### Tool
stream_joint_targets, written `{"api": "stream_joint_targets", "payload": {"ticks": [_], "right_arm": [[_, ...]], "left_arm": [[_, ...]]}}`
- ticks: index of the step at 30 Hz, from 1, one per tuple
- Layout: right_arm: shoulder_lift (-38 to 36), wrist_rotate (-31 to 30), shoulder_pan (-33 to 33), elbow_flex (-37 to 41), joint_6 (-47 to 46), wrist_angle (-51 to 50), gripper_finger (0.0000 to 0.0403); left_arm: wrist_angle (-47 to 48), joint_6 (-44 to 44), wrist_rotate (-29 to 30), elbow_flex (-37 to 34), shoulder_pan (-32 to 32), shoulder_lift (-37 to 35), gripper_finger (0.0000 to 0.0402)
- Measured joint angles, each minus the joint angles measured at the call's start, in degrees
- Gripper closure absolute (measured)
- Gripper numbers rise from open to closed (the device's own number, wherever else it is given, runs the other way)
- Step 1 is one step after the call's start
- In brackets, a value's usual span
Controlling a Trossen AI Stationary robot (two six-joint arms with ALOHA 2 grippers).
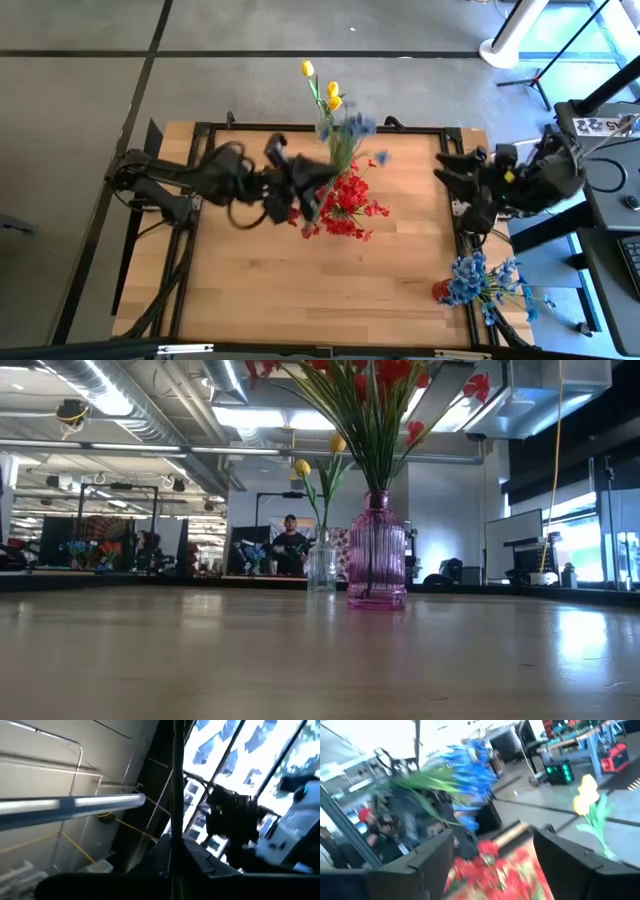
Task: Sort flowers into vase by color
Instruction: Put the blue flowers into the red vase
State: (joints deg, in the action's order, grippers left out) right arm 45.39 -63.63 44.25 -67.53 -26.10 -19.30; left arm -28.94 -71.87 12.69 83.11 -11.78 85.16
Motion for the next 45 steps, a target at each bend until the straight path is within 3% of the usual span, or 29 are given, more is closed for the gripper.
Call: {"api": "stream_joint_targets", "payload": {"ticks": [6, 15, 19, 23, 29, 33, 37, 45], "right_arm": [[3.89, 15.76, -18.45, -0.02, 5.56, 10.28, 0.013], [11.12, 48.65, -48.04, -0.03, -9.95, 17.44, 0.013], [15.52, 63.05, -56.18, 0.0, -13.04, 25.38, 0.013], [20.13, 73.36, -59.74, -0.02, -18.7, 33.56, 0.013], [24.32, 77.79, -60.04, -0.02, -24.24, 44.19, 0.013], [24.73, 77.87, -60.04, -0.02, -24.79, 42.96, 0.015], [24.99, 77.31, -60.04, -0.04, -24.69, 43.2, 0.0208], [25.44, 78.82, -59.96, -0.11, -19.45, 43.48, 0.0375]], "left_arm": [[-0.27, -13.8, -4.47, 0.0, 10.31, 3.4, 0.0386], [-1.4, -29.17, -12.18, 0.0, 17.94, 6.3, 0.0387], [-1.71, -29.28, -12.72, 0.0, 17.93, 6.17, 0.0387], [1.91, -29.29, -13.1, 0.0, 17.93, 6.17, 0.0387], [3.8, -29.36, -13.75, 0.02, 17.49, 6.1, 0.0387], [4.21, -29.34, -13.75, 0.01, 17.44, 6.1, 0.0387], [4.57, -29.34, -15.37, 0.02, 17.62, 6.1, 0.0387], [6.0, -24.88, -20.51, -0.02, 18.37, 6.19, 0.0361]]}}
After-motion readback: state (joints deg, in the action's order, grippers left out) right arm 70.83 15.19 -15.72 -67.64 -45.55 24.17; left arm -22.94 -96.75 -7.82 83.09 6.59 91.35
